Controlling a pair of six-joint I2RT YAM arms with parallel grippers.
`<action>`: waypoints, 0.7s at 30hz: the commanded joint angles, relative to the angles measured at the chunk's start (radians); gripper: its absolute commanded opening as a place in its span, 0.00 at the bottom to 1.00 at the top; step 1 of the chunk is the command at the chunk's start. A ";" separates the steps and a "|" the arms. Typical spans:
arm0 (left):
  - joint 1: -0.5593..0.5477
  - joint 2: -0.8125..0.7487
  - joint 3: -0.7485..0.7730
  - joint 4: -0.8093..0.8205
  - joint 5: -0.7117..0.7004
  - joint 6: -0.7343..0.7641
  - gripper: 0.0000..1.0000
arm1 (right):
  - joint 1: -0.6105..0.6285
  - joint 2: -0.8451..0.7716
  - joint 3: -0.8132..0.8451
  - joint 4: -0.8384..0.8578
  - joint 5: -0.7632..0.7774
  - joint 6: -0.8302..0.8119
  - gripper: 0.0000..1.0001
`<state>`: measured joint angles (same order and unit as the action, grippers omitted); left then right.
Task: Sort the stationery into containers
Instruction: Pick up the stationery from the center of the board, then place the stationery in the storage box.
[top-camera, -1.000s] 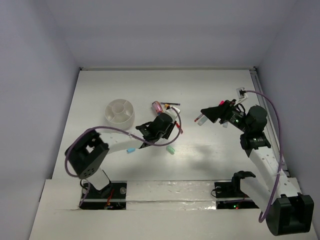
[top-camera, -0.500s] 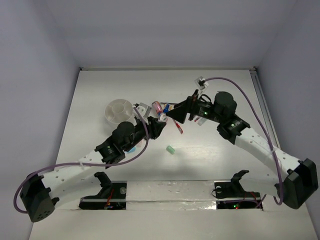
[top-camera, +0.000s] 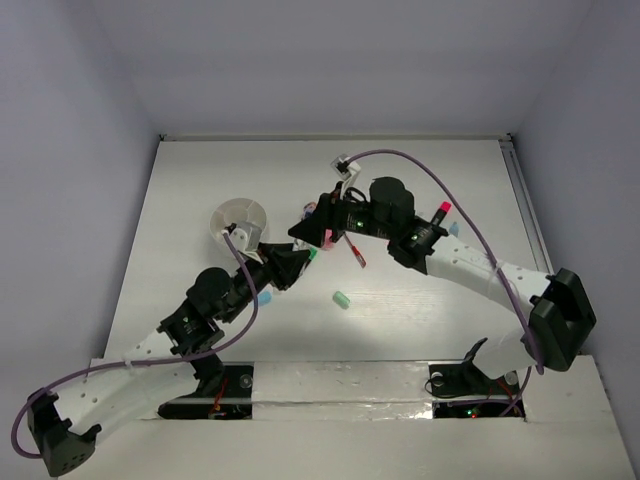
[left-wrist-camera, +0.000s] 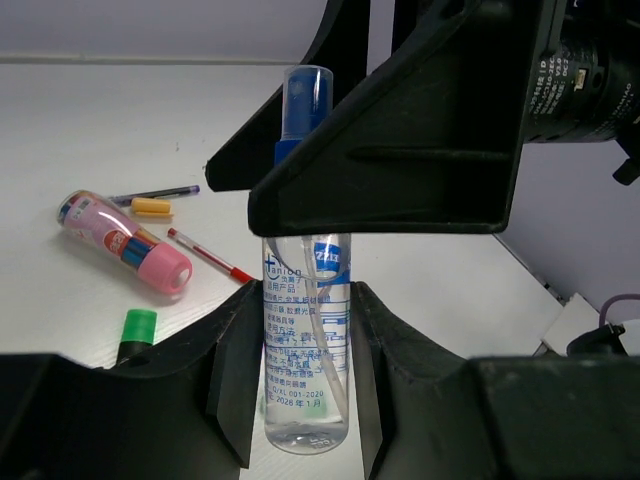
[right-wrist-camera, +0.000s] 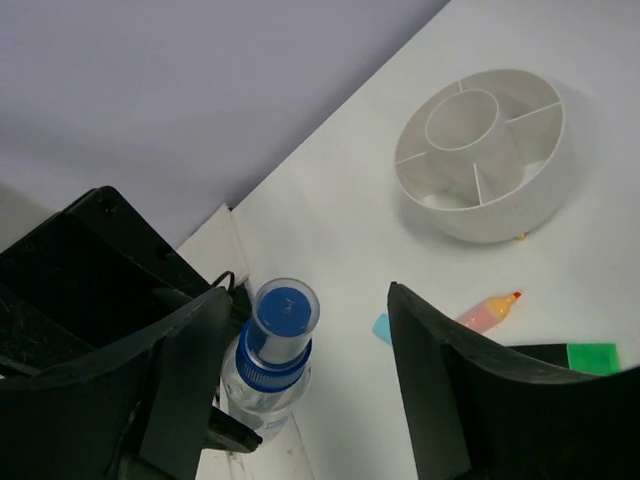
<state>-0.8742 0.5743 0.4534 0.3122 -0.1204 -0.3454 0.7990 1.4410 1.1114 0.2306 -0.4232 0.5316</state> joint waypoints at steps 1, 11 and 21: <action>0.003 -0.031 -0.005 0.038 -0.035 -0.015 0.00 | 0.029 0.012 0.056 0.041 0.018 -0.021 0.66; 0.003 -0.082 -0.018 0.004 -0.113 -0.030 0.07 | 0.039 0.059 0.082 0.041 0.012 -0.002 0.14; 0.003 -0.116 0.031 -0.074 -0.142 -0.044 0.78 | 0.039 0.142 0.186 0.072 0.107 -0.014 0.05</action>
<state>-0.8749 0.4866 0.4343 0.2359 -0.2317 -0.3771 0.8391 1.5551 1.2060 0.2428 -0.3721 0.5449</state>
